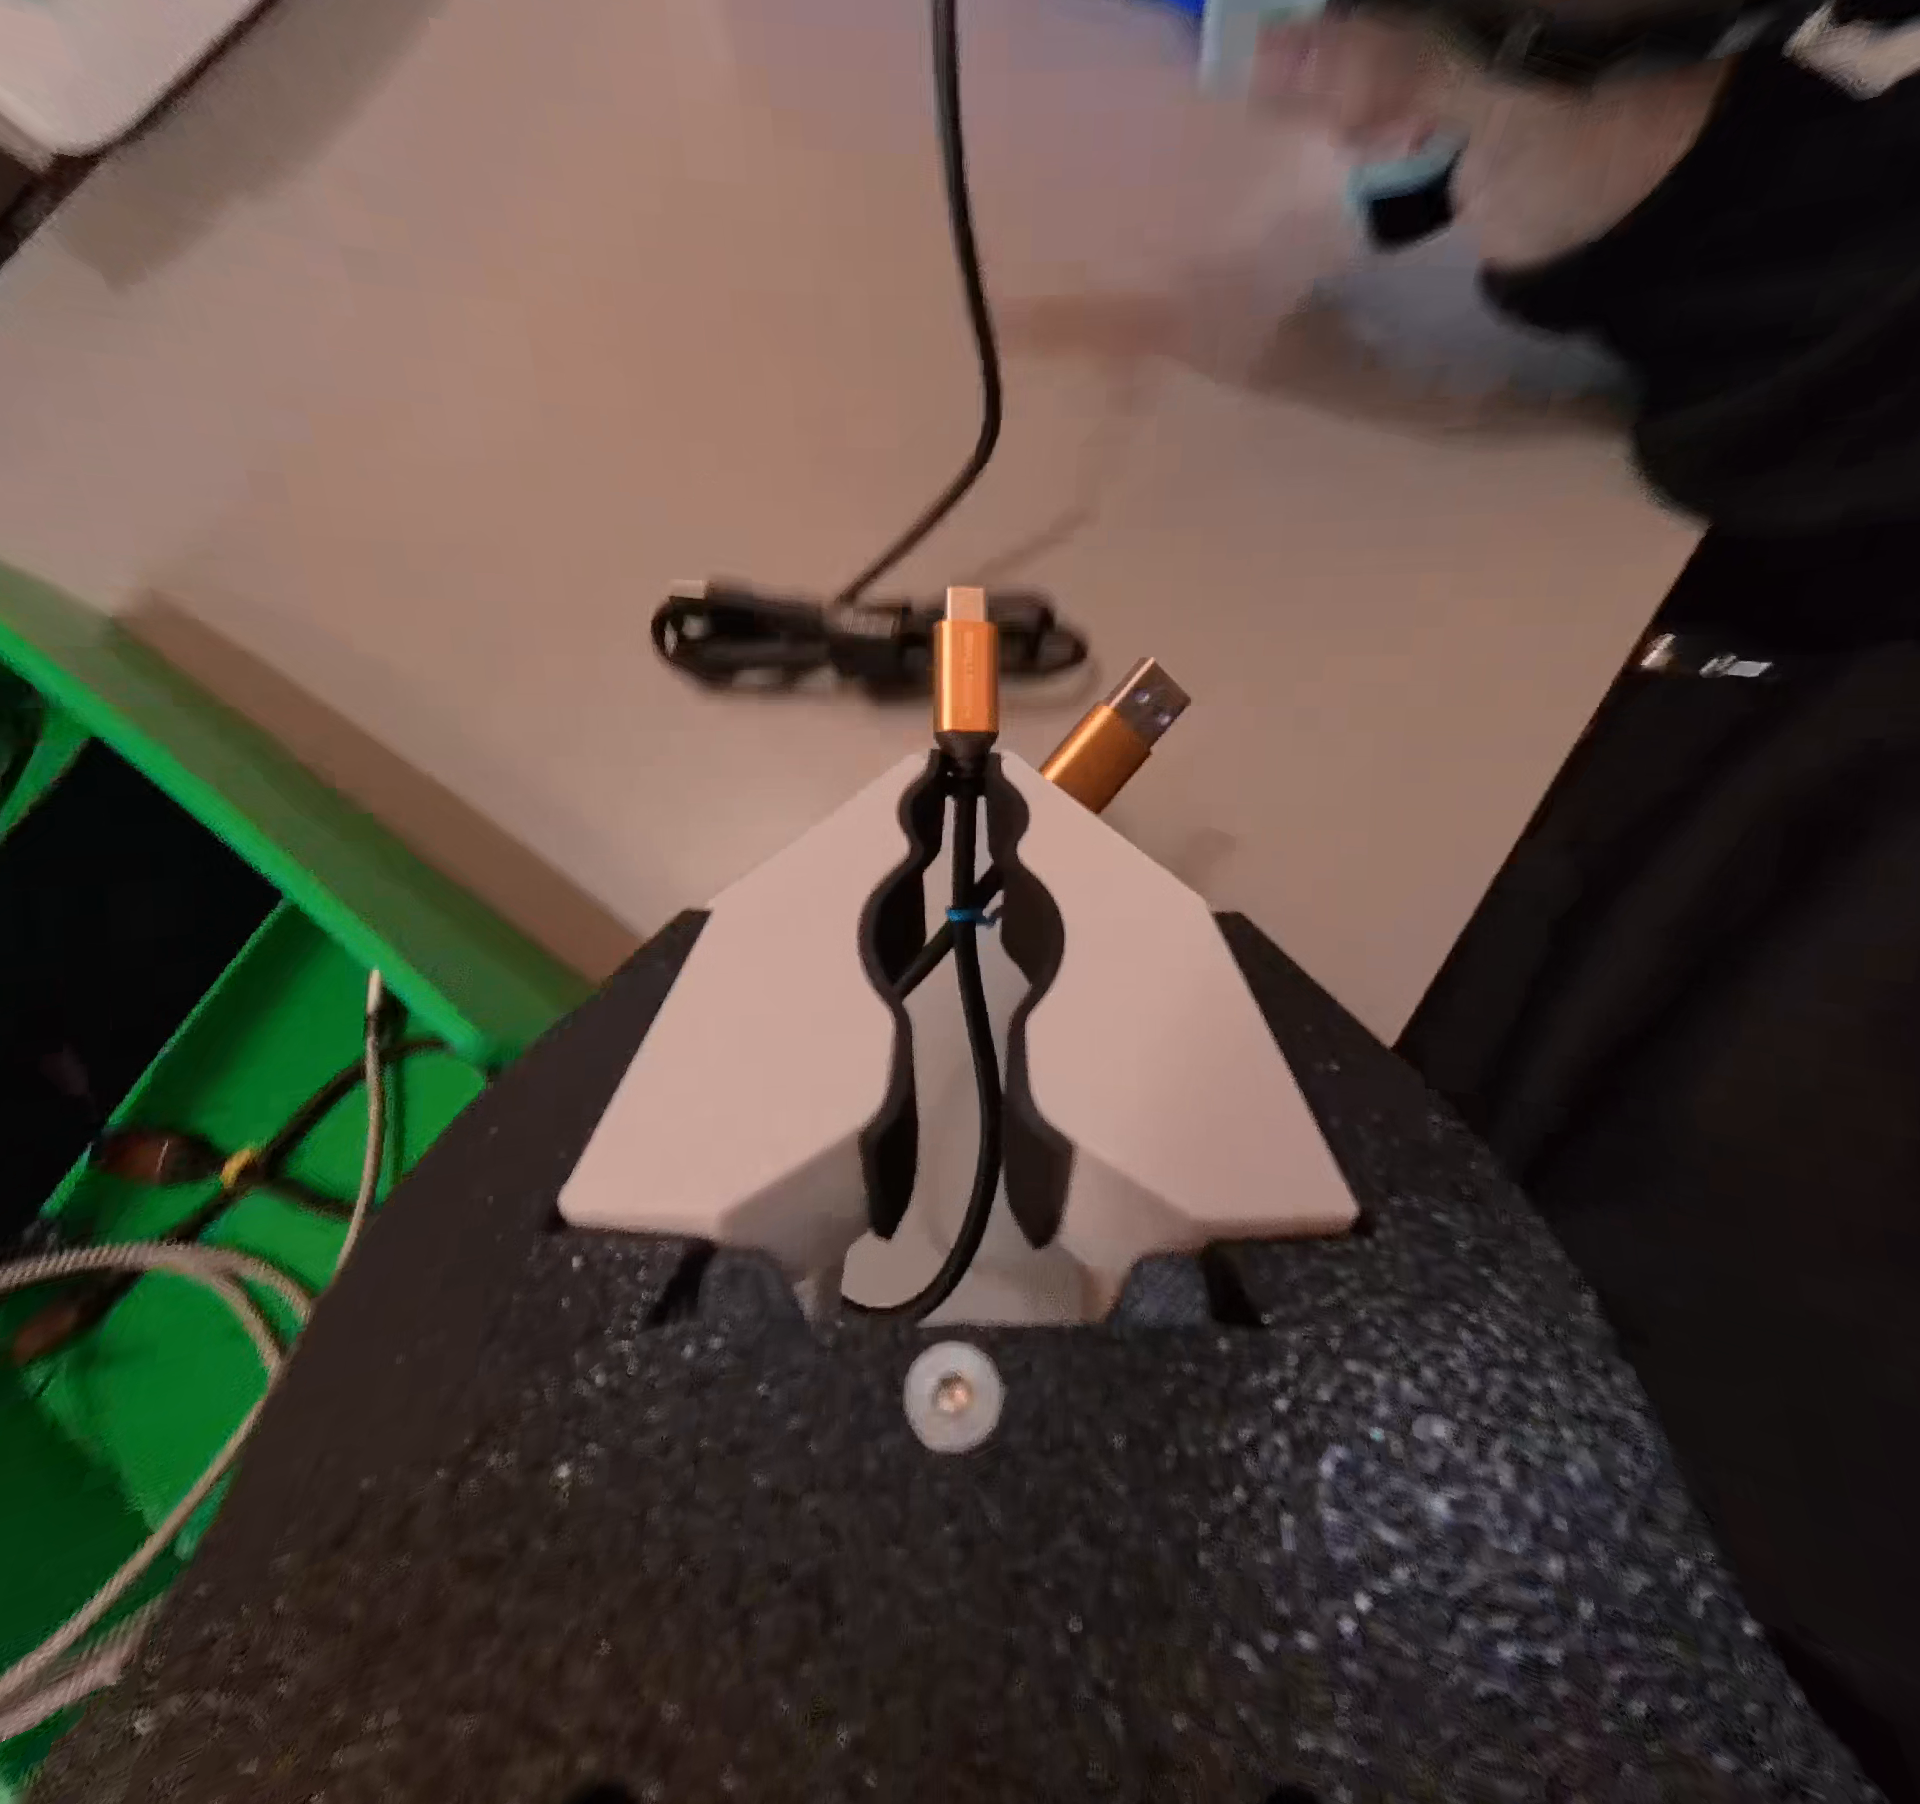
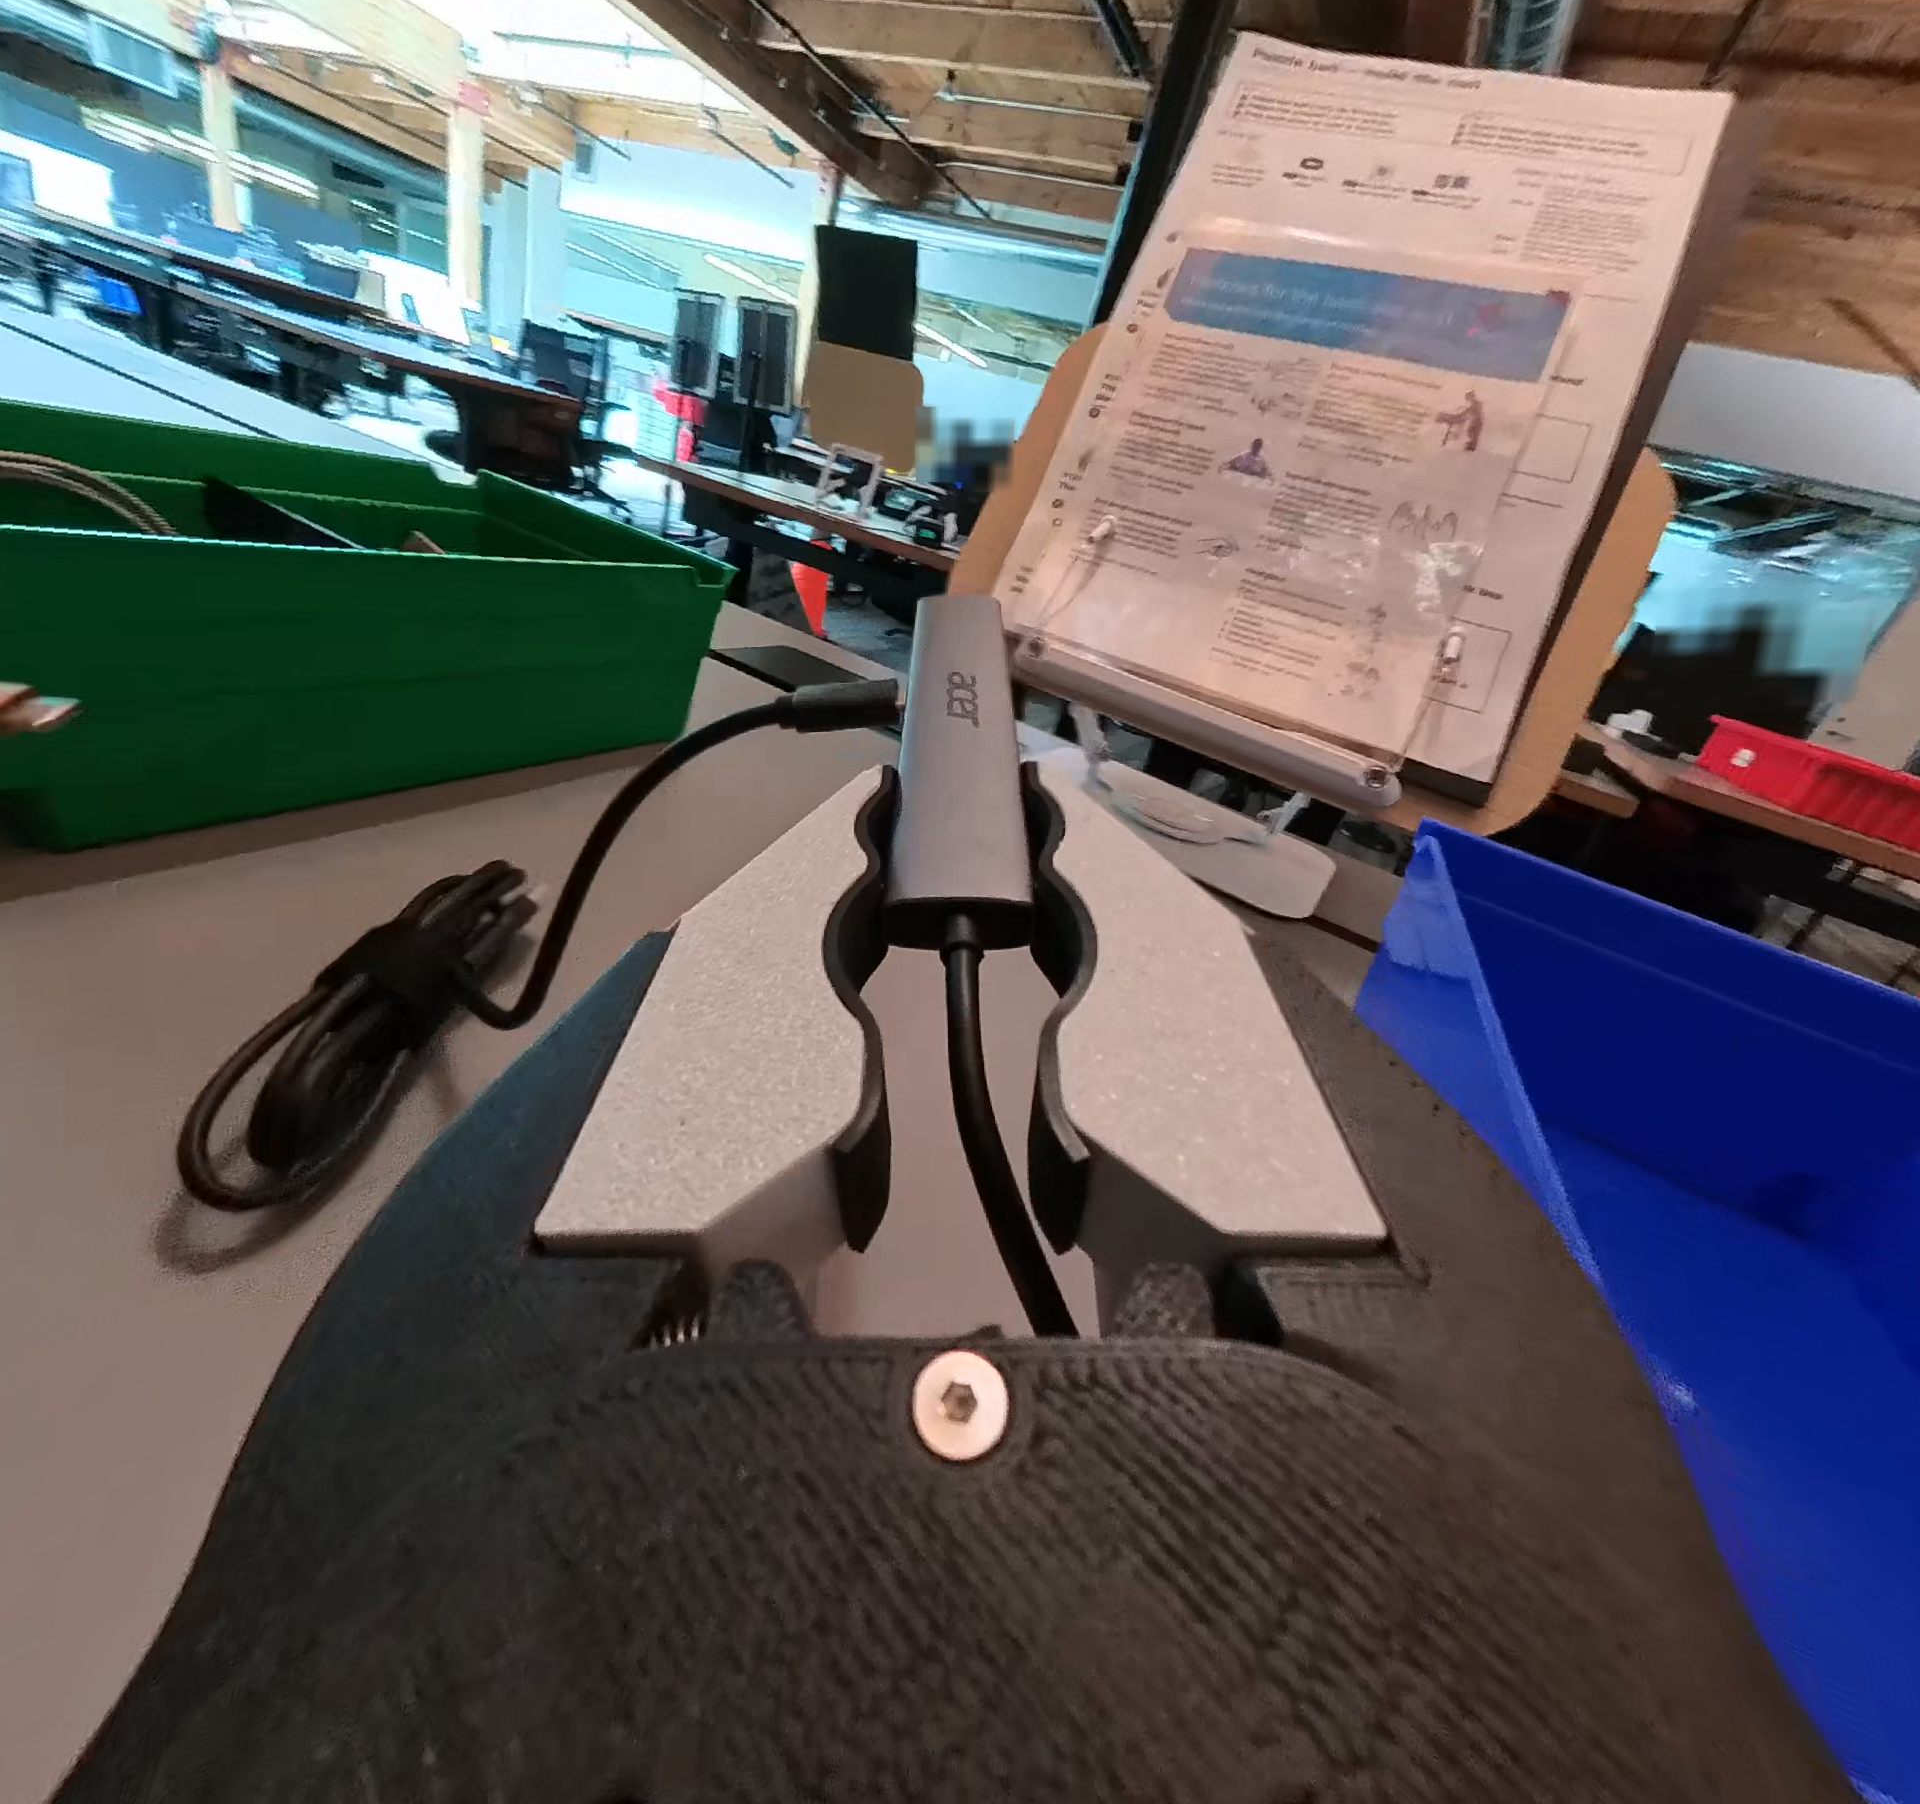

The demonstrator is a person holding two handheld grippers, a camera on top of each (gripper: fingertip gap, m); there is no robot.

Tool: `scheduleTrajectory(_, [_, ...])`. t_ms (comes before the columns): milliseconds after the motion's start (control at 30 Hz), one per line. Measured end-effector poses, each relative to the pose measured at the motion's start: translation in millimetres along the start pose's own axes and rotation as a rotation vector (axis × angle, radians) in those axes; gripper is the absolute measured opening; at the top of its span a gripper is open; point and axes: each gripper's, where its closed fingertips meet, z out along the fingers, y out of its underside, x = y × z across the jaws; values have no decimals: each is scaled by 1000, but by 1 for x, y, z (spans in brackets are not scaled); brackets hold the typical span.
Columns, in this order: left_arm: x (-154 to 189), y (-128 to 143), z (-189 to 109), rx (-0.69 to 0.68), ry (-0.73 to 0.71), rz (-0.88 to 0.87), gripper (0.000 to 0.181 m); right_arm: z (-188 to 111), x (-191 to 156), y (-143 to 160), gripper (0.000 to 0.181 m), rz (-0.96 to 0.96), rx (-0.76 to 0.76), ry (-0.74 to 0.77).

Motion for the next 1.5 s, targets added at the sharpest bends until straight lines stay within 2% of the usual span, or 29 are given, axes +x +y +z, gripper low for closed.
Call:
scheduleTrajectory(33, [0, -11, 1, 32, 8, -12, 5, 0, -5, -1, 22, 2, 10, -28])
scheduleTrajectory(200, [-6, -38, 17, 86, -50, -45, 5, 2, -29, -3, 22, -37, 25, -134])
scheduleTrajectory(333, [-10, -37, 26, 77, -100, -51, 5, 3, -46, -7, 22, -42, 36, -198])
scheduleTrajectory(467, [-17, -37, 21, 99, -117, -69, 5, 1, -73, -10, 22, -56, 49, -302])
scheduleTrajectory(633, [-23, -35, 19, 114, -109, -108, 5, 2, -90, -8, 22, -56, 35, -367])
scheduleTrajectory(1100, [-22, -37, 22, 134, -101, -139, 4, 2, -98, -7, 22, -56, 32, -389])
scheduleTrajectory(1233, [-23, -39, 28, 144, -124, -119, 5, 2, -97, -4, 23, -8, 10, -405])
scheduleTrajectory(1500, [-21, -41, 29, 143, -155, -63, 4, -1, -97, -3, 24, -53, 3, -412])
